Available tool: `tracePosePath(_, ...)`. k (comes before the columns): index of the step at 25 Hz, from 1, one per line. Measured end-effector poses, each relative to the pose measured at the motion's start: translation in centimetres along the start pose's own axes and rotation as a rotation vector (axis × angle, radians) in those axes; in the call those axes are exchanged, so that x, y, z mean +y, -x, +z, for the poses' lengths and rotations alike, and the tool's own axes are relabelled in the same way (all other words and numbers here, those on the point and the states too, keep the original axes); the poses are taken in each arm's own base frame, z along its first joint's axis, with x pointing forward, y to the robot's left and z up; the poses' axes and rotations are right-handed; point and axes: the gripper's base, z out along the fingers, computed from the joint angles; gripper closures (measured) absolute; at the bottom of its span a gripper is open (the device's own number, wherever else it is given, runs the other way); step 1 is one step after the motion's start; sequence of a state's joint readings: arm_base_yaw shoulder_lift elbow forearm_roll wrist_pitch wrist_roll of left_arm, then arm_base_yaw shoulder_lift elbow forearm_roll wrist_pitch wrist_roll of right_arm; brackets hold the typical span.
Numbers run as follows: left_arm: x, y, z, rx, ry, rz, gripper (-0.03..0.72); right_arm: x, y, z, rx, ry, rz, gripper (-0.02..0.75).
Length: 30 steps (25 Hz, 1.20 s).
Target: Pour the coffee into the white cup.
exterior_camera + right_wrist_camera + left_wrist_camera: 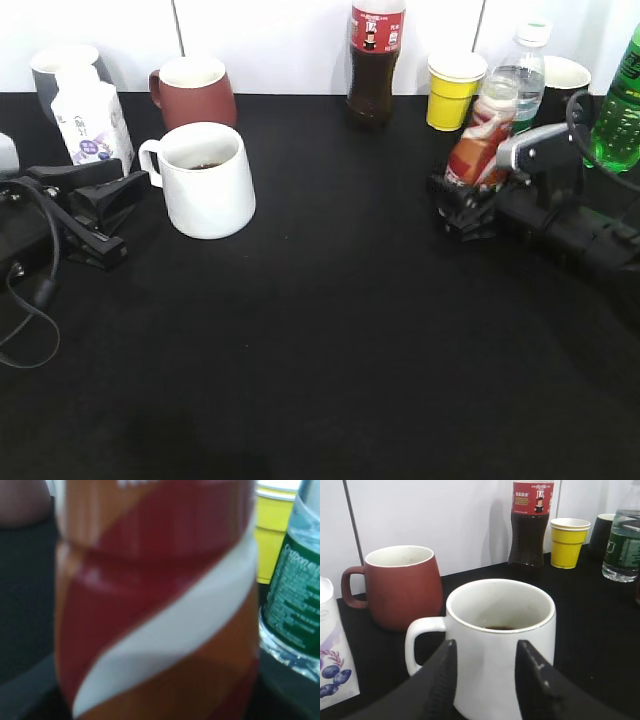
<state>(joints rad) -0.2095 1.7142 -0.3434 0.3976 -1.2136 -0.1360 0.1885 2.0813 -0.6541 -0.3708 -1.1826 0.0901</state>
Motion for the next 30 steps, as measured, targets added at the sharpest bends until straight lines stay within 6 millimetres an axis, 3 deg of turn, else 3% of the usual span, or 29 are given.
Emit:
tracePosePath(2, 0.0, 0.3, -0.1, -0.009, -0.001, 0.004, 0.387, 0.2, -0.5, -0.5, 0.024, -0.004, 0.01, 0.086)
tracePosePath(9, -0.1, 1.6, -1.6, 0.195, 0.062, -0.023, 0.387, 1.0, 0.4, -5.4, 0.137, -0.09, 0.038, 0.091)
tracePosePath(14, -1.2, 3.5, -4.1, 0.458, 0.185, -0.077, 0.387, 0.6, 5.6, -7.5, 0.364, -0.155, 0.031, 0.16)
tracePosePath(16, -1.4, 6.2, -4.1, 0.589, 0.27, -0.154, 0.387, 0.2, 8.8, -8.3, 0.477, -0.25, 0.091, 0.172)
tracePosePath(19, -2.5, 10.9, -4.6, 0.692, 0.293, -0.228, 0.328, 4.0, 14.1, -9.3, 0.571, -0.24, 0.028, 0.173)
tracePosePath(22, -4.1, 13.3, -8.7, 0.716, 0.264, -0.214, 0.218, 6.9, 16.8, -12.0, 0.553, -0.181, 0.015, 0.174)
tracePosePath(26, -5.1, 15.6, -17.7, 0.647, 0.213, -0.099, 0.211, 7.4, 19.9, -19.7, 0.506, -0.181, 0.089, 0.174)
tracePosePath(28, -5.7, 14.5, -21.4, 0.624, 0.173, -0.096, 0.211, 7.8, 20.0, -24.6, 0.529, -0.138, 0.139, 0.174)
tracePosePath(30, -5.9, 11.6, -24.0, 0.614, 0.163, -0.104, 0.211, 8.0, 18.0, -29.0, 0.567, -0.112, 0.137, 0.174)
